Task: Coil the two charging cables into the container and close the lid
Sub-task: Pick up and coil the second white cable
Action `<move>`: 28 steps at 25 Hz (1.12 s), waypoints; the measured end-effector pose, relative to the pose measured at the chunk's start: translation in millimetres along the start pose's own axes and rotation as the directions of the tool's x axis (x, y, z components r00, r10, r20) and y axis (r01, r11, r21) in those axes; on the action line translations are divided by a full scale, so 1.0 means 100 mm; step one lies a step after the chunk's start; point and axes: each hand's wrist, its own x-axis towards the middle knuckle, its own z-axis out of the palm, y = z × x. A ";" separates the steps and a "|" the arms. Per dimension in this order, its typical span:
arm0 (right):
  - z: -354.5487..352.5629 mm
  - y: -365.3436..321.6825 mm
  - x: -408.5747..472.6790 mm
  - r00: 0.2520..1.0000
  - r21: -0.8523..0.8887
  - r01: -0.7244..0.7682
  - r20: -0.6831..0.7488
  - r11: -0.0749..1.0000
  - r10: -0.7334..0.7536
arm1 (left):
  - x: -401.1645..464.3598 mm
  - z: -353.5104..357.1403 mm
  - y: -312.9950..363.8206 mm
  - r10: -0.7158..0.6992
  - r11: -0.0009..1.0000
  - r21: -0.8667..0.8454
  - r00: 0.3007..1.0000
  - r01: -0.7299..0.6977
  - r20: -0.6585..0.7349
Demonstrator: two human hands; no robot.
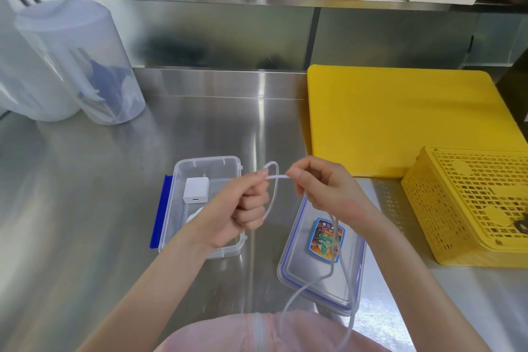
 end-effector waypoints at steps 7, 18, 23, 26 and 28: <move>0.06 0.24 -0.03 0.995 -0.232 -0.051 0.076 0.971 0.070 | 0.07 -0.15 0.06 0.055 0.853 -0.521 0.997 -0.021 0.051; -0.05 0.76 -0.15 0.949 -0.515 -0.295 -0.063 0.805 0.308 | 0.07 -0.57 0.26 0.080 0.705 -0.706 0.982 0.066 0.172; -0.04 0.62 -0.06 0.970 -0.462 -0.241 -0.095 0.854 0.222 | 0.14 -0.45 0.15 0.013 0.785 -0.611 0.984 0.100 0.178; 0.03 0.48 0.05 0.989 -0.392 -0.143 -0.090 0.909 0.116 | 0.16 -0.36 0.11 0.051 0.783 -0.610 0.966 0.120 0.255; 0.08 0.43 0.11 0.995 -0.352 -0.086 -0.080 0.932 0.062 | 0.17 -0.32 0.09 0.070 0.764 -0.631 0.955 0.136 0.290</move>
